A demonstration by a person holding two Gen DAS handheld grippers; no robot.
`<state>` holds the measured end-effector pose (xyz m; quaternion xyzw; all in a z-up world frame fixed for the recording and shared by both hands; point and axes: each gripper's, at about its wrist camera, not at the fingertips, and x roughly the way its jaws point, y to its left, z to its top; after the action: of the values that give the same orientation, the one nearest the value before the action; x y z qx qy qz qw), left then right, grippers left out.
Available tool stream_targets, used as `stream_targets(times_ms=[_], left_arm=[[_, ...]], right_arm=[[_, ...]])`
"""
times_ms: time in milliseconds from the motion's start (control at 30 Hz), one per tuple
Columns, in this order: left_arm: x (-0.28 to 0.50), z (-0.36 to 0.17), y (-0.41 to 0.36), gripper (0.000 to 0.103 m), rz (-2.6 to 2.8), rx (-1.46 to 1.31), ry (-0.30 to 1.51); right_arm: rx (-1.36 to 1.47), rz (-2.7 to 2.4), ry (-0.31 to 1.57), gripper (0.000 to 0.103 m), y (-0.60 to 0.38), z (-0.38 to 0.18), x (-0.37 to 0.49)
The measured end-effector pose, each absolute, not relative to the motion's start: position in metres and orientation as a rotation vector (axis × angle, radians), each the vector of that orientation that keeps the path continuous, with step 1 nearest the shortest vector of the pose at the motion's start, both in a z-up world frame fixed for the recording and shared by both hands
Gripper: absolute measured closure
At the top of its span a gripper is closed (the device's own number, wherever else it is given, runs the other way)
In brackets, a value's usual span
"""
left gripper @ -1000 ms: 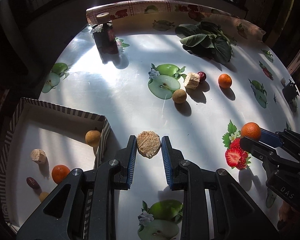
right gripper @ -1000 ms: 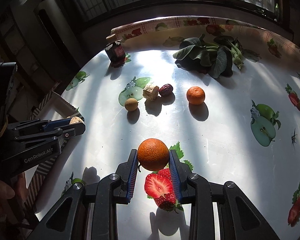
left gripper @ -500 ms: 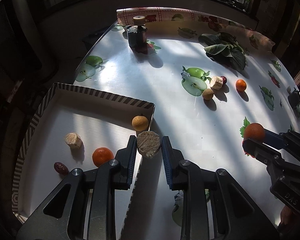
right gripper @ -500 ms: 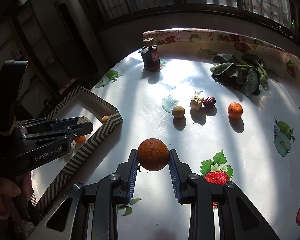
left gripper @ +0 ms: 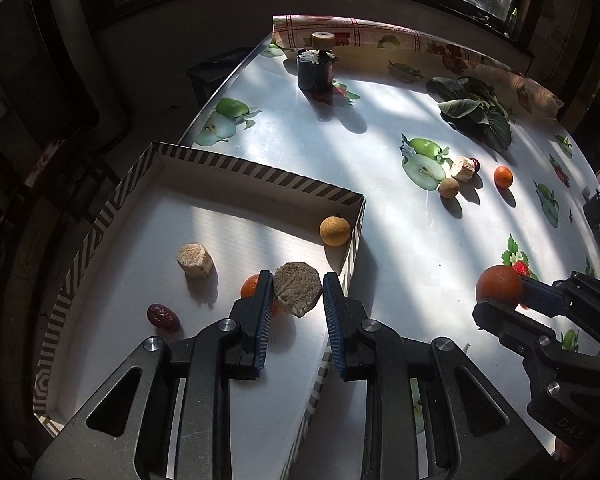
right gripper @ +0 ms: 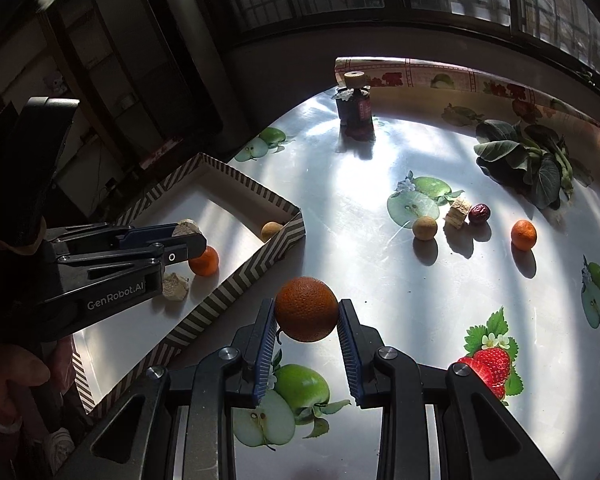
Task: Organize fruits
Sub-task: 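Carry the orange and rice cake over the striped-rim box with both tools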
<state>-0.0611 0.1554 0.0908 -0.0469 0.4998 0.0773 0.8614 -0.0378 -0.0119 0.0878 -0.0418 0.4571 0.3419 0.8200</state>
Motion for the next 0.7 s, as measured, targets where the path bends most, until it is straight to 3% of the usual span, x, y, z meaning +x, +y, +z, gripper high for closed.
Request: stream_targets(times_ms=[700], left_arm=[[-0.117,0.074,0.249,0.079,0.361,-0.213,1.079]], right_arm=[[-0.197,0.956,0.987,0.073,0.085,0.083,-0.069]])
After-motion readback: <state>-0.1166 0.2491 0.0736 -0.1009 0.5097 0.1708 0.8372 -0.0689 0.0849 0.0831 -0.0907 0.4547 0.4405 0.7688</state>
